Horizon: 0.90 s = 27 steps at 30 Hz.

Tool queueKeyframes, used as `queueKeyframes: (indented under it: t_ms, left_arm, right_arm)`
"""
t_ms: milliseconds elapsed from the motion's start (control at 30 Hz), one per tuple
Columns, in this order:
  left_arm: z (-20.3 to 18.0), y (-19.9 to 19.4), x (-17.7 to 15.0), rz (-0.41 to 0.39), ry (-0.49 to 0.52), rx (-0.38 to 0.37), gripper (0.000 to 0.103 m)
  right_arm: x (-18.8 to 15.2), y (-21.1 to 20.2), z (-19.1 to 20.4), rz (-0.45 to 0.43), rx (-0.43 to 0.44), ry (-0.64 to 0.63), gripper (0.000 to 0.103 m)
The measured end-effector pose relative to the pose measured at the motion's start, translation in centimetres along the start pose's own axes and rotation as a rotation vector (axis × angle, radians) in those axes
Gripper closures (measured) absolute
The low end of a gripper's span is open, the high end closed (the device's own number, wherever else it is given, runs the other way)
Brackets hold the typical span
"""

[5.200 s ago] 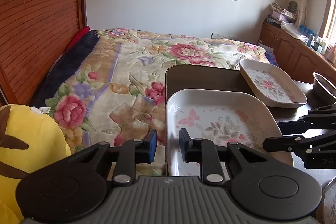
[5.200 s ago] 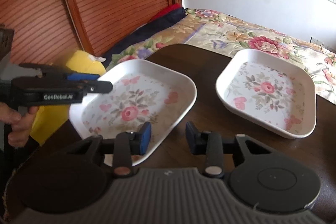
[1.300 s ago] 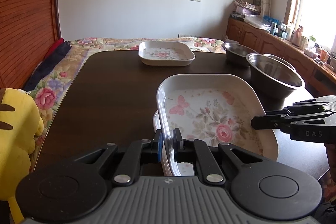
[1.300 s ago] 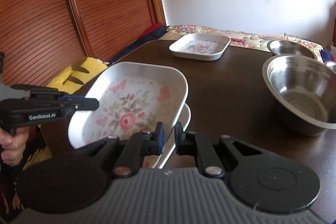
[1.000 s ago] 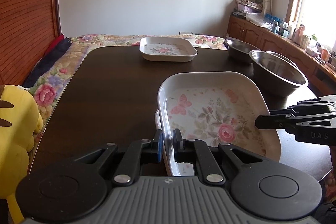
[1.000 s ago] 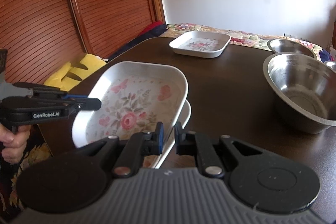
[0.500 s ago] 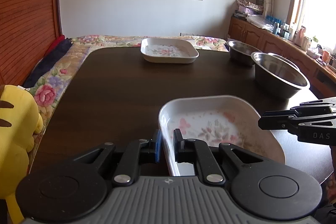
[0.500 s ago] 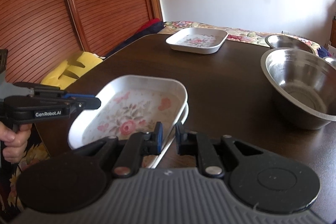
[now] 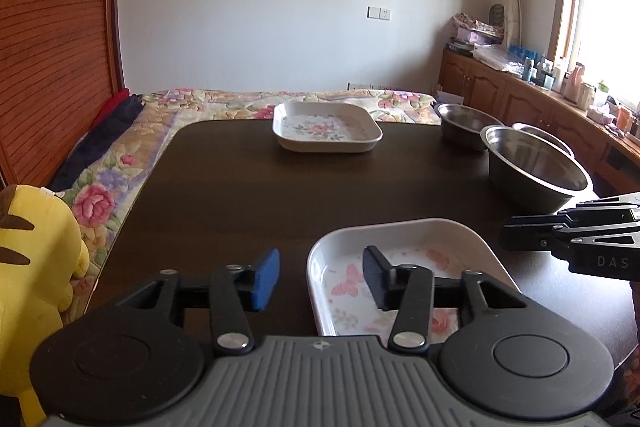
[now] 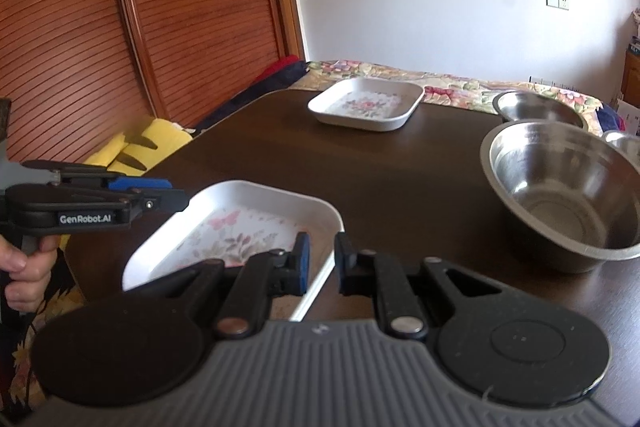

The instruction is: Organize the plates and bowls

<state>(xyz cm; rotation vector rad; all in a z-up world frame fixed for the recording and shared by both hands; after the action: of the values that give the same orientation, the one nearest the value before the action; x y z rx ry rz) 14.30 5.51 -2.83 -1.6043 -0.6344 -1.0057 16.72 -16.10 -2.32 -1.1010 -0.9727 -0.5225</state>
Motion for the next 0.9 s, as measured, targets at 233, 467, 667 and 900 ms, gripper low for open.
queueKeyframes:
  t_ms: [233,467,667,900]
  left_arm:
    - [0.0,0.2,0.8,-0.028,0.012,0.016,0.033]
    - [0.1,0.3,1.7,-0.072,0.025,0.059,0.012]
    - [0.3,0.5,2.2,-0.080,0.028,0.064,0.004]
    - [0.5,0.7,3.0,-0.100,0.018,0.079,0.001]
  right_arm:
    - [0.5,0.2,-0.3,-0.015,-0.014,0.007,0.087]
    - [1.4,0.3,-0.8,-0.037,-0.024,0.013,0.087]
    - [2.4,0.3,-1.1,-0.057,-0.030,0.015,0.087]
    - [3.7,0.3,-1.6,-0.095,-0.054,0.010,0.071]
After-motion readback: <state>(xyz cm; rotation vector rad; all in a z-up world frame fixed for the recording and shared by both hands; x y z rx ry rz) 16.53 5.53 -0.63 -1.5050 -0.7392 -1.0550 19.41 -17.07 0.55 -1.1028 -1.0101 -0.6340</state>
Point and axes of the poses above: each gripper's, at about its wrist camera, not at the fingertips, and y roughly the way its jaws point, z to its left, x to its top, the point moved 4 cm from there along y, roughly the way its jaws point, and after that the axes turned 3 degrees about -z, right-handed, at the moved point
